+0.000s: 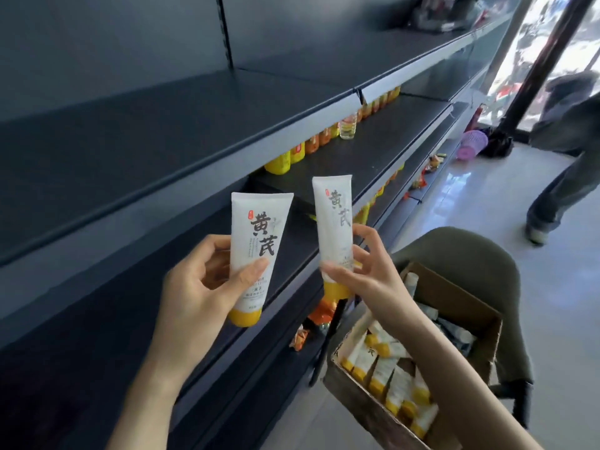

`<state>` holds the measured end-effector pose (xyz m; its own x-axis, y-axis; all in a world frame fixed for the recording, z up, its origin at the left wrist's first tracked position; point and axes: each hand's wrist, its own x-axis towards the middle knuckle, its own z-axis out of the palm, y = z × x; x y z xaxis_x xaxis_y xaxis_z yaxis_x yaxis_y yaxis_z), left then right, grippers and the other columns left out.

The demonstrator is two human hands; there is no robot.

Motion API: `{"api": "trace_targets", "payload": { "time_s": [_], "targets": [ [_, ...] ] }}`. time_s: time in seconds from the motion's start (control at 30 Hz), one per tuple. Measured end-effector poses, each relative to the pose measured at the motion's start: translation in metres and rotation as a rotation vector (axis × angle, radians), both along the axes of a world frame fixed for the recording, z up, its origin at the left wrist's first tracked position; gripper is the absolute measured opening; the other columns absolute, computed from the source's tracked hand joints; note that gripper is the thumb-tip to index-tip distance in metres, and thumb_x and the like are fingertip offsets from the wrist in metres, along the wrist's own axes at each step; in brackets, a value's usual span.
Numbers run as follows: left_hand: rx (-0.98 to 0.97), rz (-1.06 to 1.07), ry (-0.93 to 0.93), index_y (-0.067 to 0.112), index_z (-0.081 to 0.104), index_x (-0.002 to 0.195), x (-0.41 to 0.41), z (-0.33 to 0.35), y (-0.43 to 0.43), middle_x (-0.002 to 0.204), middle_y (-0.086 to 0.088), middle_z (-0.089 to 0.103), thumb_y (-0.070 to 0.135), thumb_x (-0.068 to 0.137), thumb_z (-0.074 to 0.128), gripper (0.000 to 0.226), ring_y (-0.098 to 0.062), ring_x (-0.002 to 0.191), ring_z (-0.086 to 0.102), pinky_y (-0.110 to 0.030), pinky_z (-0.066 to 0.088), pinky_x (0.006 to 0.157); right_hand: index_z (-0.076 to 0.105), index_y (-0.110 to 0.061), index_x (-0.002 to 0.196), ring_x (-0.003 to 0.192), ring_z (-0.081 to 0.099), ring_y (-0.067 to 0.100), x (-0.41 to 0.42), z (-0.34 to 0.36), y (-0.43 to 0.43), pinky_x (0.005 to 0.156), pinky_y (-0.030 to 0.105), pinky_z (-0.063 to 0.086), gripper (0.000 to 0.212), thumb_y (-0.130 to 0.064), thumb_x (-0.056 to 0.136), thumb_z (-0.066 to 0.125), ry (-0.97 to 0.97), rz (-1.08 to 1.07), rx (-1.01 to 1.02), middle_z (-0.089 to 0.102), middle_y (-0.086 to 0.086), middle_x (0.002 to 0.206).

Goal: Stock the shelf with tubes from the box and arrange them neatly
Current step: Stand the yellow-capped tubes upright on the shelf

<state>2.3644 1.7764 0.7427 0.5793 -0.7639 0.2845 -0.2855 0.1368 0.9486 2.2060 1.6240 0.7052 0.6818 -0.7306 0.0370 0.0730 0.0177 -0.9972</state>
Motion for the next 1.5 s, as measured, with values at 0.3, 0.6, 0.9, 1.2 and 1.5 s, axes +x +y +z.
{"api": "trace_targets", "payload": {
  "time_s": [0.3,0.6,0.9,1.2,1.5],
  "targets": [
    [-0.167,0.289,-0.027,0.038,0.069,0.088,-0.013,0.054,0.044,0.097,0.014,0.073,0.035,0.068,0.071,0.021,-0.001,0.087,0.069,-0.010,0.052,0.066,0.041,-0.036,0.119,0.094,0.069,0.016,0.012,0.040,-0.002,0.069,0.023,0.054,0.058,-0.032,0.070,0.072,-0.008,0.252,-0.022,0.065,-0.003,0.114],
    [-0.200,0.563,-0.070,0.039,0.070,0.087,-0.051,0.070,0.098,0.096,0.014,0.073,0.031,0.067,0.071,0.021,-0.001,0.087,0.069,-0.010,0.052,0.066,0.042,-0.035,0.118,0.095,0.069,0.014,0.031,0.073,0.013,0.068,0.021,0.054,0.060,-0.032,0.068,0.075,-0.073,0.453,-0.137,0.067,-0.005,0.111],
    [-0.262,0.780,-0.110,0.026,0.069,0.091,-0.048,0.089,0.194,0.094,0.010,0.074,0.032,0.065,0.069,0.026,-0.002,0.086,0.069,-0.008,0.051,0.062,0.045,-0.037,0.116,0.097,0.069,0.017,0.072,0.096,0.086,0.072,0.023,0.055,0.057,-0.034,0.068,0.077,-0.113,0.664,-0.162,0.070,-0.010,0.107],
    [-0.293,0.853,-0.168,0.033,0.070,0.088,0.002,0.115,0.308,0.093,0.008,0.075,0.032,0.066,0.069,0.021,-0.005,0.084,0.070,-0.012,0.053,0.060,0.047,-0.034,0.118,0.097,0.069,0.020,0.138,0.129,0.196,0.070,0.028,0.055,0.059,-0.032,0.069,0.079,-0.205,0.725,-0.089,0.069,-0.005,0.104],
    [-0.289,0.890,-0.212,0.029,0.069,0.089,0.048,0.126,0.393,0.094,0.008,0.074,0.030,0.068,0.069,0.021,-0.004,0.085,0.070,-0.011,0.053,0.061,0.053,-0.026,0.123,0.095,0.070,0.019,0.200,0.147,0.276,0.067,0.029,0.056,0.067,-0.032,0.060,0.078,-0.285,0.711,0.079,0.070,0.004,0.107]
  ]
}}
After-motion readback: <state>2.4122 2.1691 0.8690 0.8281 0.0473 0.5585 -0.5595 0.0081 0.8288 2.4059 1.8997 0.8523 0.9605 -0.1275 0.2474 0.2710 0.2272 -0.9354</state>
